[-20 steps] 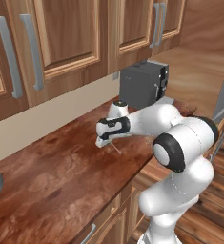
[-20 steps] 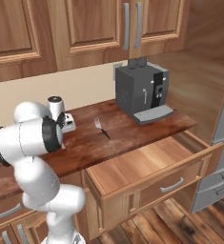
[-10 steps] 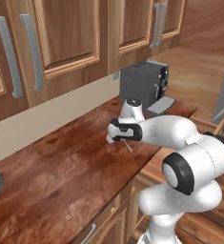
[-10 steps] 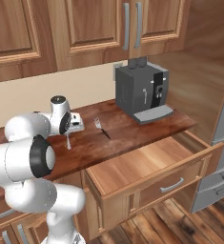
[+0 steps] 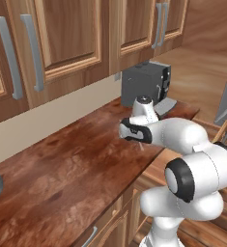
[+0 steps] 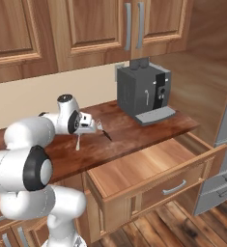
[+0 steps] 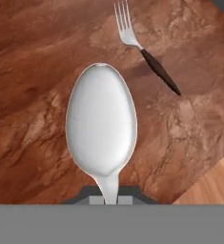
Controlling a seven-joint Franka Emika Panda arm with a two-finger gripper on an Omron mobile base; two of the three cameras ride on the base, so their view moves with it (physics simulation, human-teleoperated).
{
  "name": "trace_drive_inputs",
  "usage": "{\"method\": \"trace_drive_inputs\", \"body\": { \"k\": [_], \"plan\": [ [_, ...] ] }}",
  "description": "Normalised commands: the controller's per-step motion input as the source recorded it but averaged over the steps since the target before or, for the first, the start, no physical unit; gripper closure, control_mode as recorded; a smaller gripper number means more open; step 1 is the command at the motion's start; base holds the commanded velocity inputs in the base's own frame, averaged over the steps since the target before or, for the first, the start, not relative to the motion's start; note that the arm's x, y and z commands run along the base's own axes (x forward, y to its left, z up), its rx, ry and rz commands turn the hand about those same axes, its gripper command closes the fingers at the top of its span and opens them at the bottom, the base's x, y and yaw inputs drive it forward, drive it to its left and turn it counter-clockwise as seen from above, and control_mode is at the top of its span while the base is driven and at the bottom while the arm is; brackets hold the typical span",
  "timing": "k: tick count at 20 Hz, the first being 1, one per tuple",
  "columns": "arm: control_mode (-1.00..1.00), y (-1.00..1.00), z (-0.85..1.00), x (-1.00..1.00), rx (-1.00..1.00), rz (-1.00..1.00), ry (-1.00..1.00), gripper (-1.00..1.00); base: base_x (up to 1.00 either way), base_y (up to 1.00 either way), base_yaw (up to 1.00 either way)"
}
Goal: Organize the utensils by type. Pick up the wooden spoons from the counter and place them in the open cabinet. Then pick up the metallic utensils from the counter and place them in the open drawer.
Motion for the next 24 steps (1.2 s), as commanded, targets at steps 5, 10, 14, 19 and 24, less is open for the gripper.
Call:
{"method": "trace_drive_inputs", "body": {
  "k": [5, 10, 14, 19, 24],
  "plan": [
    [-1.0, -0.6, 0.0, 0.0, 0.0, -0.32, 0.01, 1.0, 0.0, 0.0, 0.0],
    [-1.0, -0.65, 0.0, 0.07, 0.02, -0.32, 0.0, 1.0, 0.0, 0.0, 0.0],
    [-1.0, -0.67, 0.0, -0.01, 0.1, -0.23, 0.0, 1.0, 0.0, 0.0, 0.0],
    [-1.0, -0.74, 0.0, 0.0, 0.11, -0.16, 0.0, 1.0, 0.0, 0.0, 0.0],
    [-1.0, -0.66, -0.08, 0.0, 0.15, -0.06, 0.04, 1.0, 0.0, 0.0, 0.0]
  ]
}}
